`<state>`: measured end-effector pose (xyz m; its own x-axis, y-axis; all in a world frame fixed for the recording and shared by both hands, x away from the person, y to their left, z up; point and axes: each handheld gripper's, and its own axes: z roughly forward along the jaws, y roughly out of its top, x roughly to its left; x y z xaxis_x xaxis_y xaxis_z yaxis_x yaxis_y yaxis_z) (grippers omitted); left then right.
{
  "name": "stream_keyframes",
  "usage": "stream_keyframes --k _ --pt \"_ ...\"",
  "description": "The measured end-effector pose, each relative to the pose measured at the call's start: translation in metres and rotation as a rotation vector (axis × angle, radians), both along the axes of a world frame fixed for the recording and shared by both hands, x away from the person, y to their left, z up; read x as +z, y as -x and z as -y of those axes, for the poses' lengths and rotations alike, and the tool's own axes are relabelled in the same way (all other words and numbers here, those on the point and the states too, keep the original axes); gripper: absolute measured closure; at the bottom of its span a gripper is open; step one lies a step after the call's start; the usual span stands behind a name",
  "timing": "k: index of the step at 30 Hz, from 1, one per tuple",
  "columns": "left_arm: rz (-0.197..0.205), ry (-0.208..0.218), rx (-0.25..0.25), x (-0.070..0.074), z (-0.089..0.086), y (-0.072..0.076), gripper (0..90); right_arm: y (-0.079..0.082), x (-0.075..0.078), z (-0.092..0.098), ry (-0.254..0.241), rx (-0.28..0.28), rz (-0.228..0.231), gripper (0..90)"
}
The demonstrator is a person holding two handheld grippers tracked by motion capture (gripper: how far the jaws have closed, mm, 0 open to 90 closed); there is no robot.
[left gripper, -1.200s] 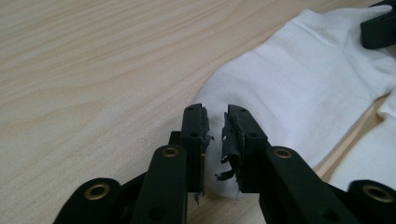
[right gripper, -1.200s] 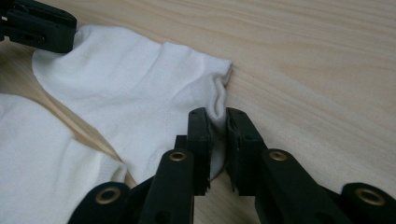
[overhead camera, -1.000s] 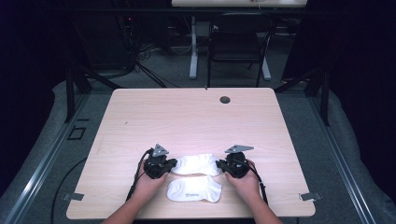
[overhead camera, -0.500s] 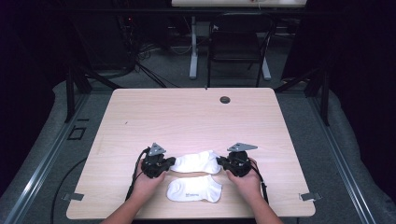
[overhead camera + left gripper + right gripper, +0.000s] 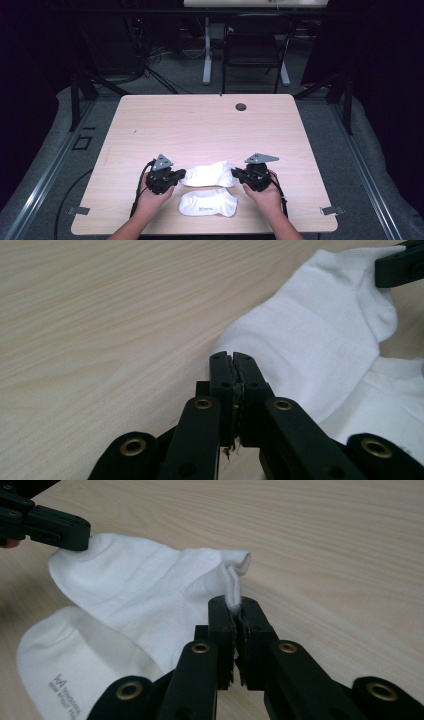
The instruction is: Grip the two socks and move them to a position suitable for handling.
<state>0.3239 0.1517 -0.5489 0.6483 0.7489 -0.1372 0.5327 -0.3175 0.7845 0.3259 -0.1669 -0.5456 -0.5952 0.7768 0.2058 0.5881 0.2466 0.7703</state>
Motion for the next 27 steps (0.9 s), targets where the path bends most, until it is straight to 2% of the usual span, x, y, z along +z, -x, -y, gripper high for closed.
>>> stream_keyframes --k 4,10,17,27 --pt "0.012 0.0 -0.01 0.006 -0.003 0.01 88.7 0.01 0.006 0.0 -0.011 0.012 -0.026 86.6" --pt "0.019 -0.004 -0.03 0.013 -0.008 0.025 88.6 0.026 0.013 -0.004 -0.013 0.039 -0.034 86.6" --pt "0.013 -0.008 -0.052 0.012 -0.01 0.044 88.6 0.045 0.018 -0.006 0.005 0.071 -0.043 86.5" --pt "0.017 -0.023 -0.08 0.009 -0.007 0.06 88.7 0.064 0.019 -0.004 0.002 0.082 -0.053 86.6"
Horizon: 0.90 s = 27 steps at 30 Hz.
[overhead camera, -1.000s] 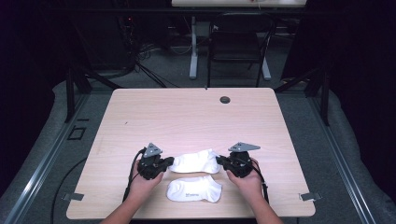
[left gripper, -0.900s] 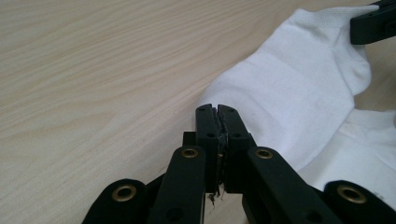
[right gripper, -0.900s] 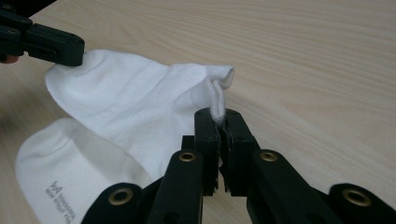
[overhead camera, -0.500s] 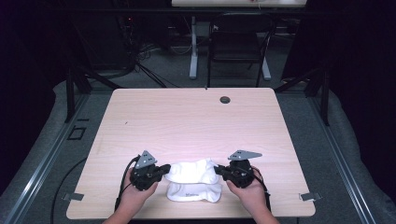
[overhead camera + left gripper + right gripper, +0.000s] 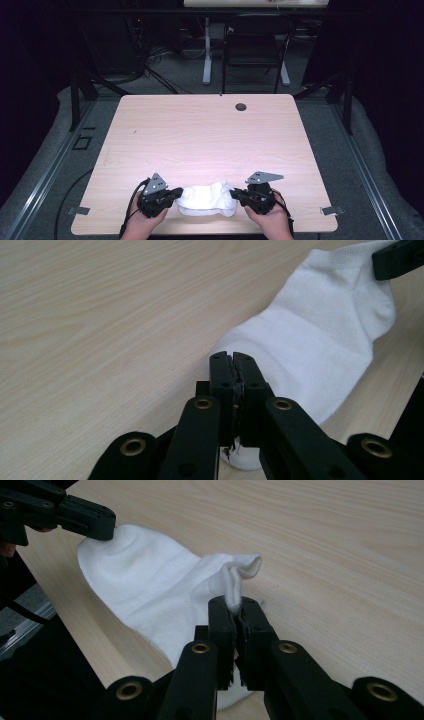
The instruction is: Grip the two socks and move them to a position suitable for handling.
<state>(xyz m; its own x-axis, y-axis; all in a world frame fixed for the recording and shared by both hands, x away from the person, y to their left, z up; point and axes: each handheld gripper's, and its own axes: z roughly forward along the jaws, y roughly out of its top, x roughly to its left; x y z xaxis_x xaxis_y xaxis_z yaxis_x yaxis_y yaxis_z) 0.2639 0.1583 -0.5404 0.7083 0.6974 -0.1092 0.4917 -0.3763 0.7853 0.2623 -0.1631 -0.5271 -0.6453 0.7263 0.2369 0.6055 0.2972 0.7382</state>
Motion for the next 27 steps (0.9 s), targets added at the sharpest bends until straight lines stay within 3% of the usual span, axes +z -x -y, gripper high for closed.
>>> stream_keyframes --k 8,20,27 --pt "-0.02 0.001 0.01 -0.012 0.003 0.001 88.7 0.003 -0.013 0.0 0.021 -0.012 -0.004 86.5" --pt "-0.019 -0.021 -0.01 -0.02 0.008 0.002 88.7 0.004 -0.02 0.004 0.018 -0.017 -0.024 86.5" --pt "-0.04 -0.022 -0.01 -0.027 0.009 0.0 88.6 0.002 -0.025 0.004 0.025 -0.017 -0.04 86.5"
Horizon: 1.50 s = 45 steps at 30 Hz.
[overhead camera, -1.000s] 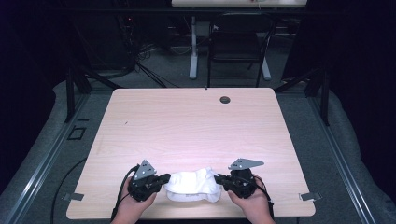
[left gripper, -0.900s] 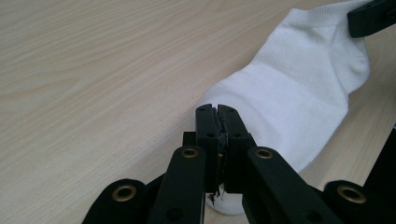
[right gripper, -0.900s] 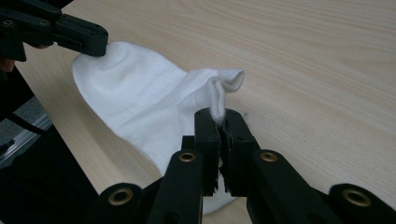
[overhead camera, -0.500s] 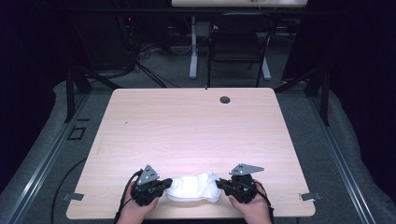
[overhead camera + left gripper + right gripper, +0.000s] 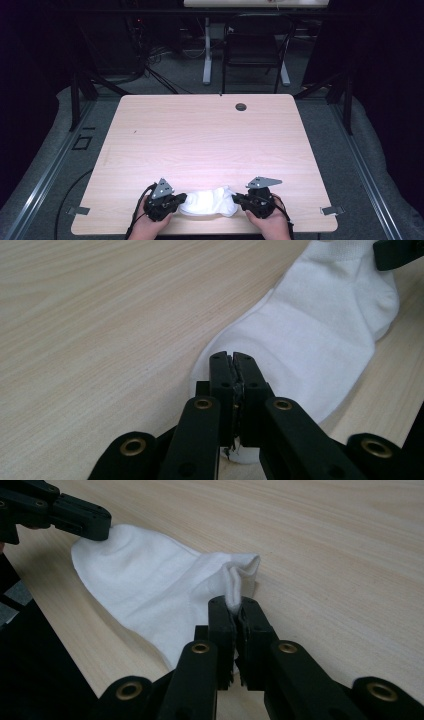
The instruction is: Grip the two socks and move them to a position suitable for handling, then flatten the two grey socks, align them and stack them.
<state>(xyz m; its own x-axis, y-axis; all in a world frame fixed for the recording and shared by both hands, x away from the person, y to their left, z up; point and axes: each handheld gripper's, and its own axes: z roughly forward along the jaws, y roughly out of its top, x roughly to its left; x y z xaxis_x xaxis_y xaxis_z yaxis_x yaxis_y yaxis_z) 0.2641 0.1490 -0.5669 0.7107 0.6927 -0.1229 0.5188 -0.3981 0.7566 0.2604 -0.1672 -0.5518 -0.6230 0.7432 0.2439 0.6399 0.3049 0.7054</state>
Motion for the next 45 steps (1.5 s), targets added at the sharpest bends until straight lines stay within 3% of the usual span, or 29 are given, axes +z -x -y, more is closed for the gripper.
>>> stream_keyframes --k 3,10,18,33,38,45 --pt "0.003 -0.018 -0.014 -0.001 -0.002 -0.001 88.6 -0.001 -0.003 -0.001 0.009 0.002 -0.016 86.5" --pt "-0.001 -0.008 -0.006 -0.002 -0.003 -0.004 88.6 -0.004 -0.008 -0.003 0.024 -0.003 -0.029 86.5" --pt "0.011 -0.008 -0.007 0.001 0.0 -0.003 88.6 -0.003 -0.005 0.0 0.012 -0.012 0.002 86.5" --pt "-0.004 -0.057 -0.019 -0.01 0.005 -0.001 88.3 -0.006 -0.012 0.001 0.034 -0.01 -0.035 84.0" --pt "0.015 -0.032 -0.012 -0.005 0.001 -0.001 86.5 -0.006 -0.011 0.006 0.025 -0.027 -0.013 75.0" --pt "0.031 0.001 -0.007 0.002 -0.002 0.0 83.7 -0.004 -0.007 0.008 -0.006 -0.045 0.027 74.1"
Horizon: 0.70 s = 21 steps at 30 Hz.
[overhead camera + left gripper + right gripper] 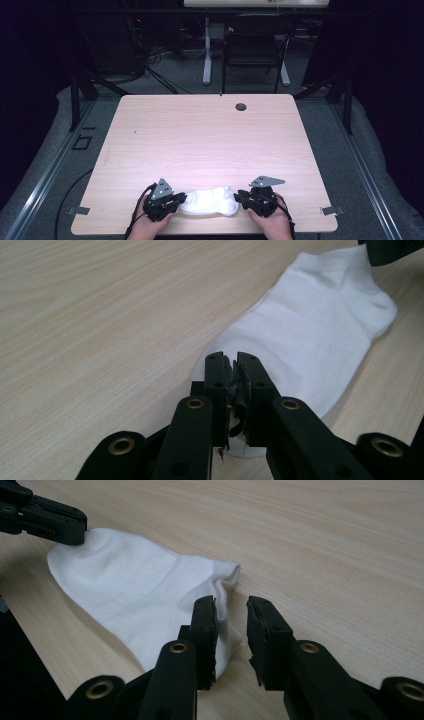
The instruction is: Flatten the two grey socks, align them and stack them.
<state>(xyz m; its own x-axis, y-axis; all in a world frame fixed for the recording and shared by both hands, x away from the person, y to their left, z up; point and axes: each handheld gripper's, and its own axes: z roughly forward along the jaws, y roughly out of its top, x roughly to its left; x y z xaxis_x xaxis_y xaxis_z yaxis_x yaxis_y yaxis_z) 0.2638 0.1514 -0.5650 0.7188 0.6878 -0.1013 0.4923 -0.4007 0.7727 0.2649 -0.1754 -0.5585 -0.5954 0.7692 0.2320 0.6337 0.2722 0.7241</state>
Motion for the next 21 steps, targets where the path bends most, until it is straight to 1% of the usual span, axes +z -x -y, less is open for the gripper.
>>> stream_keyframes --k 2,4,5,6,7,8,9,10,11,12,13,14,16,19,21 --pt "0.001 0.007 -0.005 0.002 0.0 0.001 82.8 0.001 0.003 0.0 -0.006 0.005 0.015 73.9" --pt "0.003 0.018 -0.011 0.004 0.001 0.002 81.5 0.002 0.005 -0.002 -0.012 0.016 0.047 73.4" --pt "0.003 0.018 -0.011 0.004 0.001 0.002 81.0 0.002 0.005 -0.002 -0.012 0.016 0.047 73.4" --pt "-0.003 0.034 -0.022 0.005 0.003 0.003 80.2 0.005 0.009 -0.006 0.02 0.043 0.084 72.8" --pt "-0.003 0.034 -0.022 0.005 0.003 0.003 79.3 0.005 0.009 -0.006 0.02 0.043 0.084 72.8" --pt "-0.001 0.032 -0.028 0.006 0.006 0.004 78.9 0.007 0.011 -0.012 0.028 0.062 0.115 72.3" --pt "-0.001 0.032 -0.028 0.006 0.006 0.004 78.2 0.007 0.011 -0.012 0.028 0.062 0.115 72.3" --pt "-0.001 0.038 -0.03 0.005 0.008 0.004 78.2 0.008 0.012 -0.015 0.03 0.07 0.124 72.2" --pt "0.002 0.033 -0.042 0.005 0.01 0.004 76.6 0.008 0.013 -0.019 0.029 0.086 0.137 72.0" --pt "-0.007 0.037 -0.042 0.004 0.011 0.005 75.9 0.008 0.014 -0.021 0.031 0.086 0.144 72.0" --pt "-0.007 0.037 -0.042 0.004 0.011 0.005 75.1 0.008 0.014 -0.021 0.031 0.086 0.144 72.0" --pt "-0.003 0.026 -0.053 0.003 0.012 0.006 74.6 0.006 0.014 -0.022 0.036 0.085 0.145 71.9" --pt "-0.002 0.02 -0.052 0.003 0.013 0.006 73.5 0.005 0.013 -0.022 0.038 0.08 0.142 71.8" --pt "-0.004 0.023 -0.061 0.002 0.014 0.007 72.4 0.003 0.012 -0.021 0.031 0.071 0.141 71.9" --pt "-0.003 0.017 -0.065 0.0 0.015 0.006 71.9 0.001 0.012 -0.02 0.029 0.072 0.132 72.4"
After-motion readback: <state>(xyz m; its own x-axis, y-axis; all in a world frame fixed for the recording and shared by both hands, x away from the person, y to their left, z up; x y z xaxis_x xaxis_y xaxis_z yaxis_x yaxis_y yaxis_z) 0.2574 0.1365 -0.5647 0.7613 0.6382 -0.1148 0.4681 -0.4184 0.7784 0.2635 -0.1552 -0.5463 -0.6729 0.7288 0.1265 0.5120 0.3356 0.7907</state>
